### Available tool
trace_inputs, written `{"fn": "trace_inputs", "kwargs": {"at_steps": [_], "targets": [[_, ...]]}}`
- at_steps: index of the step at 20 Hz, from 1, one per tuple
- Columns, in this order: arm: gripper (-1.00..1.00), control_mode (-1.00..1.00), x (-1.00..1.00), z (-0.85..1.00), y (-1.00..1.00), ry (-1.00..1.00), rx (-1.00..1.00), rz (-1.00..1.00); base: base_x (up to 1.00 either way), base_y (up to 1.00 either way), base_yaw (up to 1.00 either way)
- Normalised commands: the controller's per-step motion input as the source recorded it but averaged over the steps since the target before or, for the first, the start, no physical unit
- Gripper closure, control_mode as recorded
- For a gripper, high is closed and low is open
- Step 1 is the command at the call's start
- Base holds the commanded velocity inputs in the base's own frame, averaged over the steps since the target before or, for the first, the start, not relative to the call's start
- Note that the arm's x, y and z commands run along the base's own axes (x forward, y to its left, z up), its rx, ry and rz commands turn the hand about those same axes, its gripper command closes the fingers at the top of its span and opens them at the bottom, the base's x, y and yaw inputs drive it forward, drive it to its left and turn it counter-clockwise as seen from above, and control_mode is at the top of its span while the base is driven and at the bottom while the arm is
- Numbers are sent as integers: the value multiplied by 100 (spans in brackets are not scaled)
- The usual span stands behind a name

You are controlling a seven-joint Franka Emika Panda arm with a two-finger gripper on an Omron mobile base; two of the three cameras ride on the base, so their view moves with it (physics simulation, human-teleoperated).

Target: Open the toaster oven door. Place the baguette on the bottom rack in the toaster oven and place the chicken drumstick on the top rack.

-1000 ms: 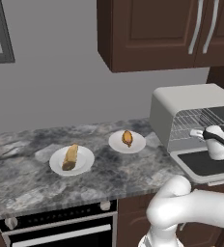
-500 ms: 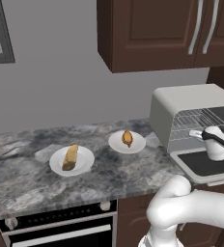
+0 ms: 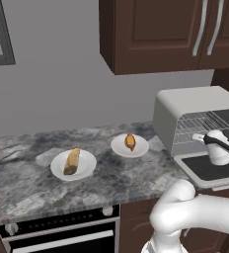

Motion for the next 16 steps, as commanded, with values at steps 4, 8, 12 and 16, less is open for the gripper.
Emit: {"fn": "trace_inputs", "kwargs": {"at_steps": [4,8,12,16], "targets": [[-100,-100,3,-39,15,0,-16,0,0,0,0],[-100,-100,1,-41,11,-1,-19,0,0,0,0],[-100,-100,0,-36,3,0,-16,0,0,0,0],[-100,-100,0,-33,3,0,-13,1,0,0,0]]}}
